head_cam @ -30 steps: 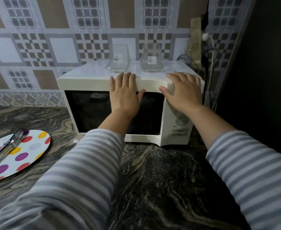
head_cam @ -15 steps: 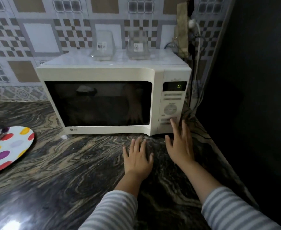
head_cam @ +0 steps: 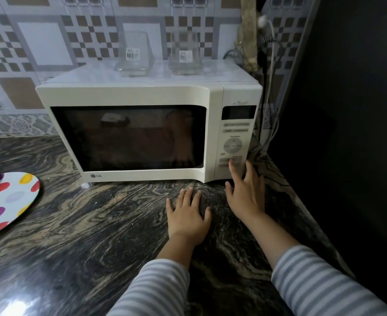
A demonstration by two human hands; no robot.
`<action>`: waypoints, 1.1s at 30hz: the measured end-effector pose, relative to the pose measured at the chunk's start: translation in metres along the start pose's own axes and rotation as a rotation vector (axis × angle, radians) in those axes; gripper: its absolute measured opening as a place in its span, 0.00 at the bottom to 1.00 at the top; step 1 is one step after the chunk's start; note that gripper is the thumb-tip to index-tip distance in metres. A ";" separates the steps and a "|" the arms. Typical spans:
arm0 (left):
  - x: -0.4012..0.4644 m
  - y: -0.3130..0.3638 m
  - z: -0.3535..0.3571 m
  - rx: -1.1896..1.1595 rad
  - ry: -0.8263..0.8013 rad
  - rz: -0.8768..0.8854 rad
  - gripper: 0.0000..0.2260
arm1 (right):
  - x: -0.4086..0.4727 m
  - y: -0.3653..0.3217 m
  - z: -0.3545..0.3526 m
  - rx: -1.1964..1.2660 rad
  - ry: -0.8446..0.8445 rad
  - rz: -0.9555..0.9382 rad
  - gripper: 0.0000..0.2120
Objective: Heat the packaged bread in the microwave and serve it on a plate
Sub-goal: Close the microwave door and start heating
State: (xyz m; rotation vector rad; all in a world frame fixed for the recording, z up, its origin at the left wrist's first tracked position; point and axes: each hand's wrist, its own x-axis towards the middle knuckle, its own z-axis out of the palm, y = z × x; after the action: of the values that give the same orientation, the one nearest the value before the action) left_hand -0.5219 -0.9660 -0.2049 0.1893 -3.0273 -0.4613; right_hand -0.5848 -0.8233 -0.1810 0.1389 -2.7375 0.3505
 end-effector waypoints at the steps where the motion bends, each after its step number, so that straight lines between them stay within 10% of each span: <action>1: 0.000 0.000 0.000 -0.002 0.002 0.000 0.27 | 0.000 0.000 0.000 -0.004 0.000 0.001 0.29; 19: -0.001 0.001 -0.001 0.008 0.000 -0.006 0.27 | 0.015 -0.007 -0.021 0.019 0.082 0.008 0.34; 33: -0.002 0.000 0.000 0.004 0.009 0.001 0.27 | -0.033 0.009 0.004 0.089 -0.235 -0.084 0.24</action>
State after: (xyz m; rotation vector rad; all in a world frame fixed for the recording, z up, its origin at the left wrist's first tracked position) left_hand -0.5201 -0.9659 -0.2051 0.1897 -3.0194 -0.4537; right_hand -0.5570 -0.8144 -0.1992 0.3382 -2.9356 0.4588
